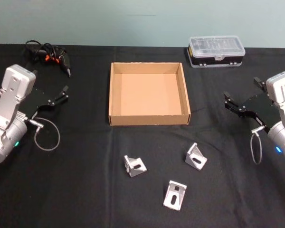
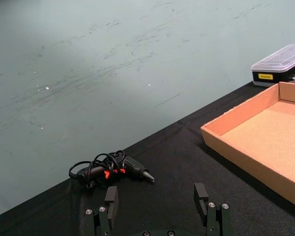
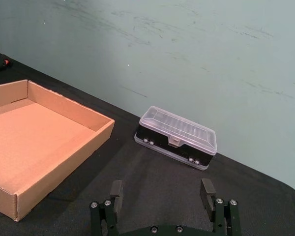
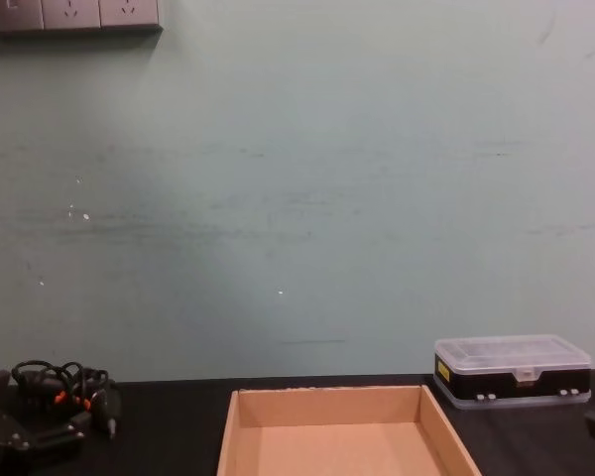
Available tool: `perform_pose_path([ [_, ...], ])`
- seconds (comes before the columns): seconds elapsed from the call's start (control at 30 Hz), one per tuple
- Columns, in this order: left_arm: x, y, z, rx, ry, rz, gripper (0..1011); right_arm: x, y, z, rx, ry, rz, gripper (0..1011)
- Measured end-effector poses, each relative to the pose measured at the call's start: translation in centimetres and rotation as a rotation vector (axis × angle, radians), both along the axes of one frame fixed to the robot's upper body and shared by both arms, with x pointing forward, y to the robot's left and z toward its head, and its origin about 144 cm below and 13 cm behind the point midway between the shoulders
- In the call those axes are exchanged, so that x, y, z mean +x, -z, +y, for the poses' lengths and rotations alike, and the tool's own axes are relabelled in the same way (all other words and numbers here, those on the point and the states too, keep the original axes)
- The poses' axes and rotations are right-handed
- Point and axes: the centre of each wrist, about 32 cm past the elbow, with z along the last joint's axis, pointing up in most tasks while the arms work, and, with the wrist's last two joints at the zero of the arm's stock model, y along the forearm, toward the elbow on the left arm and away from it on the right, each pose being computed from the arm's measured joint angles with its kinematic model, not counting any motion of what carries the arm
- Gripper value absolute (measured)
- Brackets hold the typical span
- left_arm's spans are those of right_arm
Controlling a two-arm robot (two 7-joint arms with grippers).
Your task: Use one hand to pick up the angle iron from the table and place it into the box.
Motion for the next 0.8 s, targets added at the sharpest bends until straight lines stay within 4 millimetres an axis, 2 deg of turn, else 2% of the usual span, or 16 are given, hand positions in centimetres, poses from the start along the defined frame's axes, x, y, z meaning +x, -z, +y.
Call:
perform_pose_path([
  [0.53, 0.0, 0.0, 0.0, 0.0, 0.0, 0.0, 1011, -0.2, -0.3, 0.1, 0.022, -0.016, 0.004, 1003],
  [0.8, 0.0, 0.0, 0.0, 0.0, 0.0, 0.0, 1011, -1.0, -1.4, 0.1, 0.071, -0.062, -0.005, 1003],
])
